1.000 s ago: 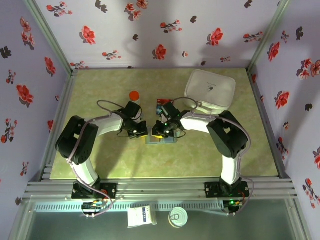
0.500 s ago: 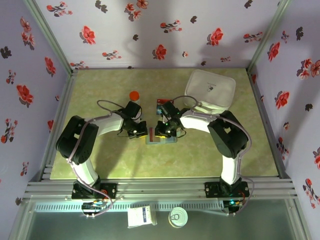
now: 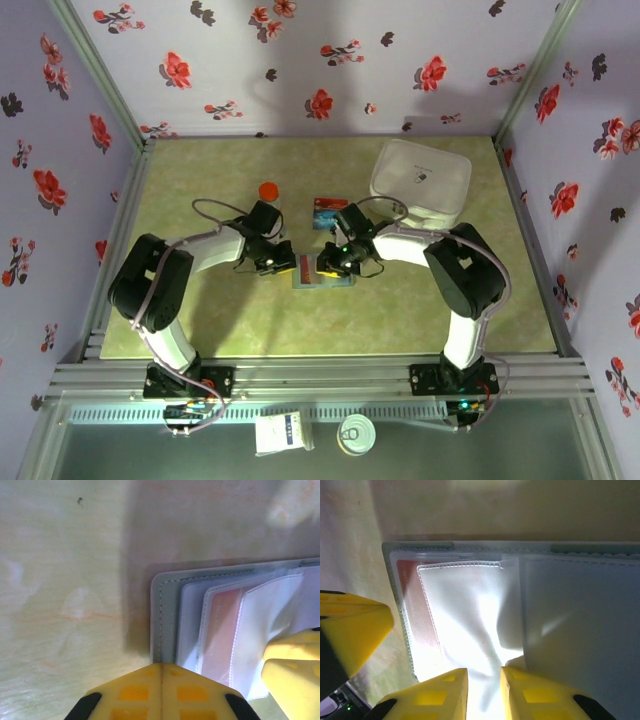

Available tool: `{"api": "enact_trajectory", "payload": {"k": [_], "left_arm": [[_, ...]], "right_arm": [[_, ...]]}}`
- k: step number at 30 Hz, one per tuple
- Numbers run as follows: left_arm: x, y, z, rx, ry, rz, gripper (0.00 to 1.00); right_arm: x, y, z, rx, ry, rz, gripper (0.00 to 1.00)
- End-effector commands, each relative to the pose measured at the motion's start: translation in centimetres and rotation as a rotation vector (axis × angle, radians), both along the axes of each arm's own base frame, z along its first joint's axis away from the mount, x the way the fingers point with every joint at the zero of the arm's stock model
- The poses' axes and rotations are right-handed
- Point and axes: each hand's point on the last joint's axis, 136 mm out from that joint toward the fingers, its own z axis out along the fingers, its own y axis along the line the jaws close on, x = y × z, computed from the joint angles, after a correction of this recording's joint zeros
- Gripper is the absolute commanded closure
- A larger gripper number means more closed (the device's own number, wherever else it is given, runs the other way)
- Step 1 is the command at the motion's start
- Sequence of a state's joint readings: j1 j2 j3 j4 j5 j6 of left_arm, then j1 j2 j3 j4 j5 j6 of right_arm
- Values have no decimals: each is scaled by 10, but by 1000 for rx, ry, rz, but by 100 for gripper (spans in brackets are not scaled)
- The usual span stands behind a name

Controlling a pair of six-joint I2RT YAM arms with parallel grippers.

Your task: Take the credit cards out of the card holder

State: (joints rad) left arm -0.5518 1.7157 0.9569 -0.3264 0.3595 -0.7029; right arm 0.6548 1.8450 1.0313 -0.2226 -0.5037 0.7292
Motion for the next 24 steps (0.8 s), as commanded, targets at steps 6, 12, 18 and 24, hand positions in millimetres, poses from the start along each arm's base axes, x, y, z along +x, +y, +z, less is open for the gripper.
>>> {"api": "enact_trajectory", "payload": {"k": [6,12,18,24], "left_arm": [[4,-27,38,-114,-60,-9,74],[2,-48,30,-136,-40,-30,70],[2,-54,17,-135,-20,-28,70],[1,-55,9,-128,-5,-21,70]], "right_arm": [[-2,-10,-8,77,30,-21,75],[-1,-12,-12,118,56,-31,76],[-3,-12,-20,149,86,-47,76],[-6,-15,-26,149,100,-57,76]]}}
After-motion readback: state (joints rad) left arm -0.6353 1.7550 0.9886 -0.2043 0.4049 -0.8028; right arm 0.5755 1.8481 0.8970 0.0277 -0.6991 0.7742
